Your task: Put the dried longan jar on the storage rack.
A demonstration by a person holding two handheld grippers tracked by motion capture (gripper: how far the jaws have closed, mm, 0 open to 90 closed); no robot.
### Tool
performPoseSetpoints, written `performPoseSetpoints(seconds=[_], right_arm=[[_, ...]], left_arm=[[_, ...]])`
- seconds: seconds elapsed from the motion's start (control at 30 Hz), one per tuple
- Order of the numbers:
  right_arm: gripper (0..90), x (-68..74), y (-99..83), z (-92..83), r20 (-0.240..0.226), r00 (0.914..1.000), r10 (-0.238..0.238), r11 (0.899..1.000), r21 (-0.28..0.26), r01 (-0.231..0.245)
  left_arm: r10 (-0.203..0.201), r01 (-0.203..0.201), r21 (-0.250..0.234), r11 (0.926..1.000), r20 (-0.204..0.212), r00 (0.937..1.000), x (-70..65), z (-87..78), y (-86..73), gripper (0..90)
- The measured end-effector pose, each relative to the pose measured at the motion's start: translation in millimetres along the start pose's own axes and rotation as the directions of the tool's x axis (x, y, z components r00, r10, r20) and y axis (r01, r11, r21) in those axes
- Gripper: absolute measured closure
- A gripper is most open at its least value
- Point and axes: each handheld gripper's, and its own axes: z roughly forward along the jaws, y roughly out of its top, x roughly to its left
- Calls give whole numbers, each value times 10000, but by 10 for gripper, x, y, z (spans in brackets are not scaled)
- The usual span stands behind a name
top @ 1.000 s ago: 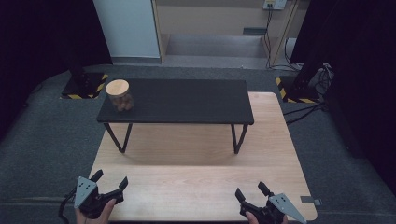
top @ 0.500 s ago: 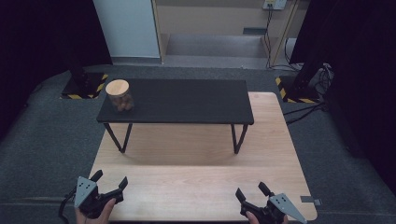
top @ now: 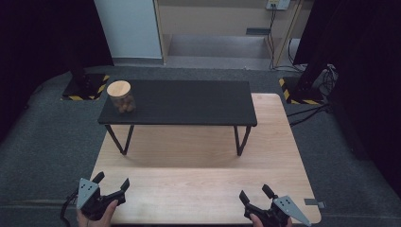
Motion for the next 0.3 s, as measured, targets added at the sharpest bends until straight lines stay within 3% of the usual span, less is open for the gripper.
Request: performPoseSetpoints(seconds=[0.3], right_arm=[[51, 119, 141, 3, -442, 9988, -233, 9994, -261, 222]], left_arm=[[33, -29, -213, 9998, 185, 9998, 11, -90, 29, 13]])
